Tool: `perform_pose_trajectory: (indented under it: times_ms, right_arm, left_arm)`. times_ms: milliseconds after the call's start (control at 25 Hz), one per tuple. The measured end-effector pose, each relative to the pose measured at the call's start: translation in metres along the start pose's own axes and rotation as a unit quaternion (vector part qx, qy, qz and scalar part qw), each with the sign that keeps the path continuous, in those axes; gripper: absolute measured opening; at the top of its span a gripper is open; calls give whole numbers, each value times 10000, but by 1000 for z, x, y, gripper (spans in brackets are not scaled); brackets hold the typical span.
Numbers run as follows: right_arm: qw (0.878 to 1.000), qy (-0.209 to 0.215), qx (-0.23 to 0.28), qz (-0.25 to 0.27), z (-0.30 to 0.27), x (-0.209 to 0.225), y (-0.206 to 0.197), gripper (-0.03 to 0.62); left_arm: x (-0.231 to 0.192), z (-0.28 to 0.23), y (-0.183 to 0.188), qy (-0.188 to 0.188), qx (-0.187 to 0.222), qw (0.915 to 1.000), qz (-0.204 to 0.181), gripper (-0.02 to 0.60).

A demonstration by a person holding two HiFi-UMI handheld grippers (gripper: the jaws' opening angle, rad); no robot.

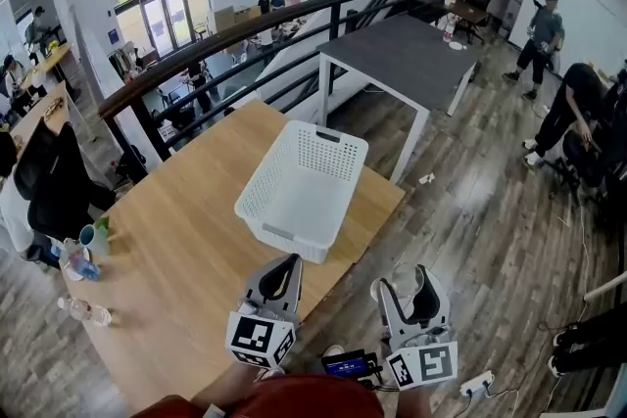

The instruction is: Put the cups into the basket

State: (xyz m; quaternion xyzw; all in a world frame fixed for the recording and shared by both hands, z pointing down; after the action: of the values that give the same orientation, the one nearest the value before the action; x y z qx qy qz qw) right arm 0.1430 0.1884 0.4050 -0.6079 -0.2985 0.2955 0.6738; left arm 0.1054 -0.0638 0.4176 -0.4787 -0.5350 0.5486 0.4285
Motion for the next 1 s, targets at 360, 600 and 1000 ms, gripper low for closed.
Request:
perform_pose_trajectory:
  times_ms: [360,600,1000]
  right_arm:
    - [9999,85,-4,-94,5,52,-2,285]
    - [9996,202,-25,-189,0,73,-8,285]
    - [9991,331,-99,-230,-34,81,-11,285]
  left_arm:
    - [38,-32,2,67,-11,9999,-87,6]
    - [49,-41,2,210,-52,9997,-128,8]
    - [28,-65,5,360,-67,9993,-93,6]
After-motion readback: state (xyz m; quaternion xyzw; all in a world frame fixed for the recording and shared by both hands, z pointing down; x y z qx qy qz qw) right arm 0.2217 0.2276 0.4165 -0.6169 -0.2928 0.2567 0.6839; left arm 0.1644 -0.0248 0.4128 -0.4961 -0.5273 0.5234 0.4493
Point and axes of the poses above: the fingertips, and each gripper's own axes: z backward along the fingers, x to its right, y out of its top, the point moved 9 cm from there along z, backward along the fingers
